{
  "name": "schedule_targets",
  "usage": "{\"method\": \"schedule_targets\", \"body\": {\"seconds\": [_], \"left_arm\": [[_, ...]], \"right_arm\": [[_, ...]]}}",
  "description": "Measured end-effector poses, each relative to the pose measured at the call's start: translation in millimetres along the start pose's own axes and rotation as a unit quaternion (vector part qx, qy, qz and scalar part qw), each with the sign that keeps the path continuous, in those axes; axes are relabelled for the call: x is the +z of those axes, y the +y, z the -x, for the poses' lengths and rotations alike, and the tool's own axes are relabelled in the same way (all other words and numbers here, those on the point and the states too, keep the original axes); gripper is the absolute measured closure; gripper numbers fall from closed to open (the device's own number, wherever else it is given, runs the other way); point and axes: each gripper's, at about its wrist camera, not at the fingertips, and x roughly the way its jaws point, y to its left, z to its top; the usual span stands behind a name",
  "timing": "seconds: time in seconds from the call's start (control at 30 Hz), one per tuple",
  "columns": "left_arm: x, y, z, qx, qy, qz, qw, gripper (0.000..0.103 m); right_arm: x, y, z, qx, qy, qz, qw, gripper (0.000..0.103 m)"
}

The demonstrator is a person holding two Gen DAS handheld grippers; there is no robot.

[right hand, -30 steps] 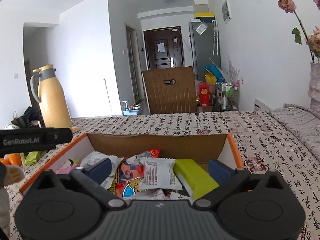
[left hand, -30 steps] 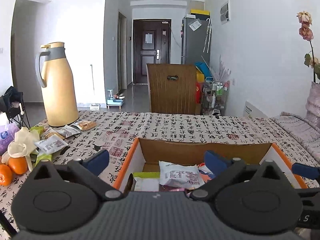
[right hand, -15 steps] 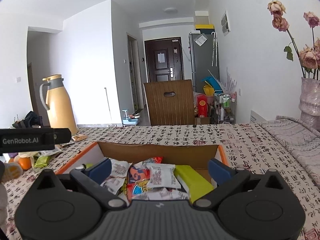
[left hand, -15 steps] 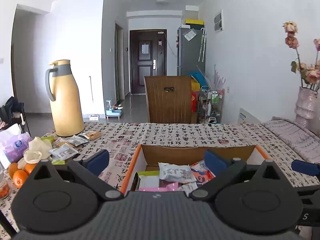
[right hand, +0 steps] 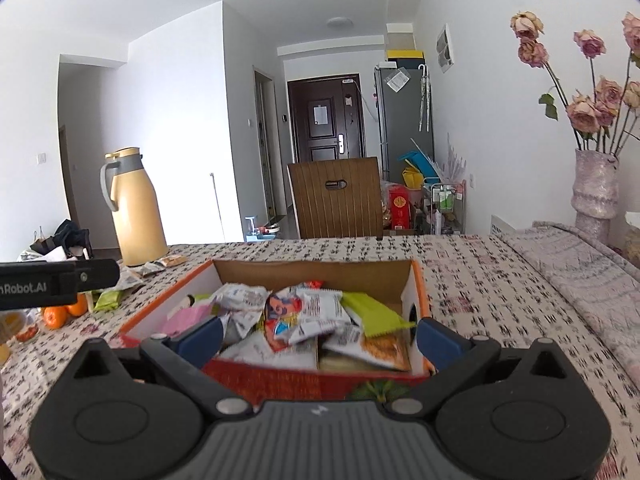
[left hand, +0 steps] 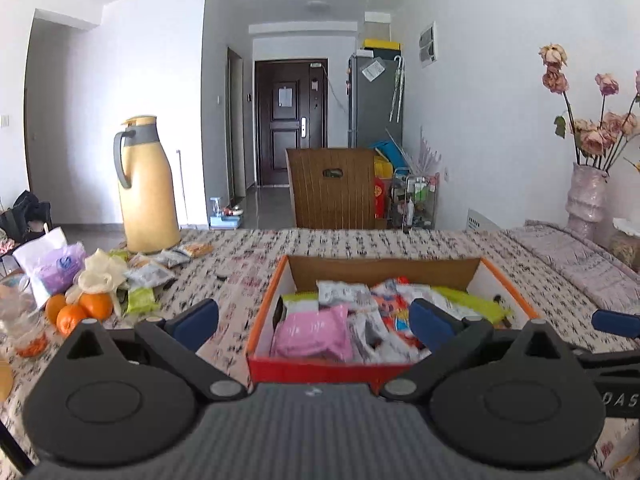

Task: Organize snacks

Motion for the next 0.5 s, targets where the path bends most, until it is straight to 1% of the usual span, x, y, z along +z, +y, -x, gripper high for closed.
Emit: {"method": "schedule_targets", "body": {"seconds": [0.27,0.5], "left_arm": [[-29.0,-1.4,23.5,-0.013,0.026,-0.011,0.9995,0.0],[-56.3,0.6,36.6,-0.024,0.053,-0.015,0.9982,0.0]], "right_arm": [[-23.2,-2.1,34.0,-0.003,0.012,-0.001,1.0,0.0],[-41.8,-0.2,52.1,-0.001,0.026,-0.002,1.0,0.0]]}}
